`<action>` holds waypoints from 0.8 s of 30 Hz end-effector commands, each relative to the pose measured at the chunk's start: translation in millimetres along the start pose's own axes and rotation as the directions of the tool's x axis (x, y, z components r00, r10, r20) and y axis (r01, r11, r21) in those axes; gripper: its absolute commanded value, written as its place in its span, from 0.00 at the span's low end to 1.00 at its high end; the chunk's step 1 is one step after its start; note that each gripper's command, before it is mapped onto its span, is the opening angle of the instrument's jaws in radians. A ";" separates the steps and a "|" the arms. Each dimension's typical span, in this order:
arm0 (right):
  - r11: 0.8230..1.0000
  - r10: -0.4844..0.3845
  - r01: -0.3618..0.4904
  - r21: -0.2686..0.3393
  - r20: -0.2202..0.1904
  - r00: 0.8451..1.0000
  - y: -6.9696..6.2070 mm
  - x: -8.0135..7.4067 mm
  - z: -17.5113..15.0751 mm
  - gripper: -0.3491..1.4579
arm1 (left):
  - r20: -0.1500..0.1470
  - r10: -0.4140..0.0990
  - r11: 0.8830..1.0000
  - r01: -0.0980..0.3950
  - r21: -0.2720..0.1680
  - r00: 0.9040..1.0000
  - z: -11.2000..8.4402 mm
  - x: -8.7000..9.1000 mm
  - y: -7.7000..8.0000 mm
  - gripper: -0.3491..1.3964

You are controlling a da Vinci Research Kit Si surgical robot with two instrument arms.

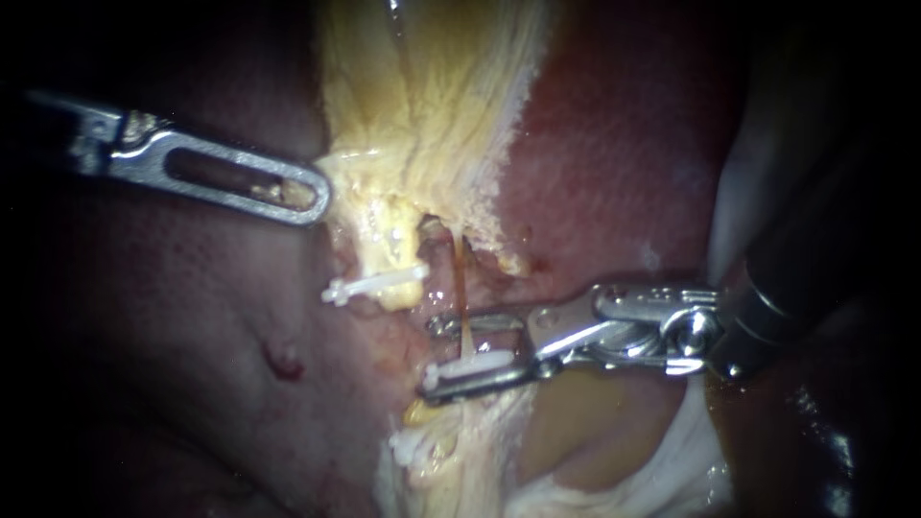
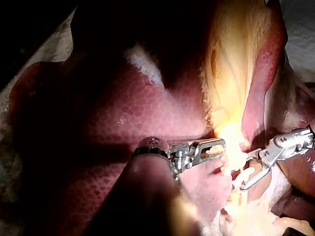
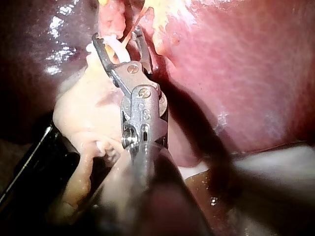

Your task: Going back first clip right tube

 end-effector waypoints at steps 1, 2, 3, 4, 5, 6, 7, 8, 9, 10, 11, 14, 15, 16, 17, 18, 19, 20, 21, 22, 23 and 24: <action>1.000 -0.016 0.016 -0.001 0.000 1.000 0.0 0.1 -0.5 0.47 | 0.000 0.000 1.000 0.000 -0.001 1.000 -0.1 0.0 0.0 0.00; 0.999 -0.034 0.034 0.001 0.001 0.999 -0.1 0.0 -0.9 0.47 | 0.000 0.000 1.000 0.000 0.000 1.000 -0.1 0.0 0.0 0.00; 0.998 -0.057 0.057 0.004 0.001 0.998 -0.3 0.0 -1.5 0.47 | 0.000 0.000 1.000 0.000 0.000 1.000 -0.1 0.0 0.0 0.00; 0.997 -0.080 0.080 0.007 0.002 0.997 -0.4 0.0 -2.1 0.47 | 0.000 0.000 1.000 0.000 0.000 1.000 -0.1 0.0 0.0 0.00; 0.995 -0.097 0.097 0.006 0.002 0.995 -0.5 0.1 -2.7 0.47 | 0.000 0.000 1.000 0.000 0.000 1.000 -0.1 0.0 0.0 0.00; 0.992 -0.124 0.124 0.003 0.001 0.992 -0.5 0.2 -3.7 0.47 | 0.000 0.000 1.000 0.000 0.000 1.000 -0.1 0.0 0.0 0.00; 0.990 -0.139 0.139 -0.001 0.000 0.990 -0.6 0.5 -4.4 0.47 | 0.000 0.000 1.000 0.000 0.000 1.000 -0.1 0.0 0.0 0.00; 0.987 -0.159 0.159 -0.005 0.000 0.987 -0.6 0.7 -5.2 0.47 | 0.000 0.000 1.000 0.000 0.000 1.000 -0.1 0.0 0.0 0.00; 0.985 -0.173 0.173 -0.010 -0.001 0.985 -0.6 1.0 -6.0 0.47 | 0.000 0.000 1.000 0.000 0.000 1.000 -0.1 0.0 0.0 0.00; 0.982 -0.191 0.190 -0.014 -0.002 0.982 -0.5 1.4 -7.1 0.47 | 0.000 0.000 1.000 0.000 0.000 1.000 -0.1 0.0 0.1 0.00; 0.980 -0.197 0.197 -0.018 -0.002 0.980 -0.5 1.7 -7.9 0.47 | 0.000 0.000 1.000 0.000 0.000 1.000 -0.1 0.0 0.1 0.00; 0.975 -0.219 0.219 -0.034 -0.002 0.976 -0.4 2.7 -10.2 0.47 | 0.000 0.000 1.000 0.000 0.000 1.000 -0.1 0.1 0.1 0.00; 0.973 -0.226 0.226 -0.038 -0.002 0.974 -0.4 3.0 -10.8 0.47 | 0.000 0.001 1.000 -0.001 -0.001 1.000 0.0 0.1 0.1 0.00; 0.972 -0.232 0.231 -0.044 -0.001 0.973 -0.3 3.3 -11.5 0.47 | 0.000 0.001 1.000 -0.001 -0.001 1.000 0.0 0.1 0.2 0.00; 0.970 -0.240 0.239 -0.047 -0.001 0.971 -0.3 3.5 -11.9 0.47 | 0.001 0.001 1.000 -0.001 -0.001 1.000 0.0 0.2 0.2 0.00; 0.969 -0.242 0.242 -0.050 0.000 0.970 -0.3 3.7 -12.3 0.47 | -0.001 0.001 1.000 -0.001 0.001 1.000 0.1 0.2 0.2 0.00; 0.967 -0.251 0.250 -0.052 0.000 0.968 -0.3 3.9 -12.8 0.47 | -0.001 0.002 1.000 -0.002 0.001 1.000 0.1 0.3 0.2 0.00; 0.967 -0.249 0.249 -0.052 0.000 0.968 -0.3 4.0 -13.0 0.47 | -0.001 0.002 1.000 -0.002 0.000 1.000 0.2 0.4 0.3 0.00; 0.966 -0.254 0.254 -0.051 0.000 0.967 -0.2 4.1 -13.2 0.47 | -0.002 0.003 1.000 -0.003 0.002 1.000 0.3 0.5 0.3 0.00; 0.966 -0.254 0.253 -0.050 0.000 0.967 -0.3 4.1 -13.4 0.47 | -0.003 0.004 1.000 -0.004 0.003 1.000 0.5 0.6 0.3 0.00; 0.965 -0.259 0.259 -0.050 0.001 0.966 -0.3 4.1 -13.5 0.47 | -0.002 0.005 1.000 -0.005 0.002 1.000 0.7 0.8 0.4 0.00; 0.965 -0.259 0.259 -0.050 0.001 0.966 -0.3 4.1 -13.5 0.47 | -0.004 0.006 1.000 -0.006 0.003 1.000 0.9 0.9 0.4 0.00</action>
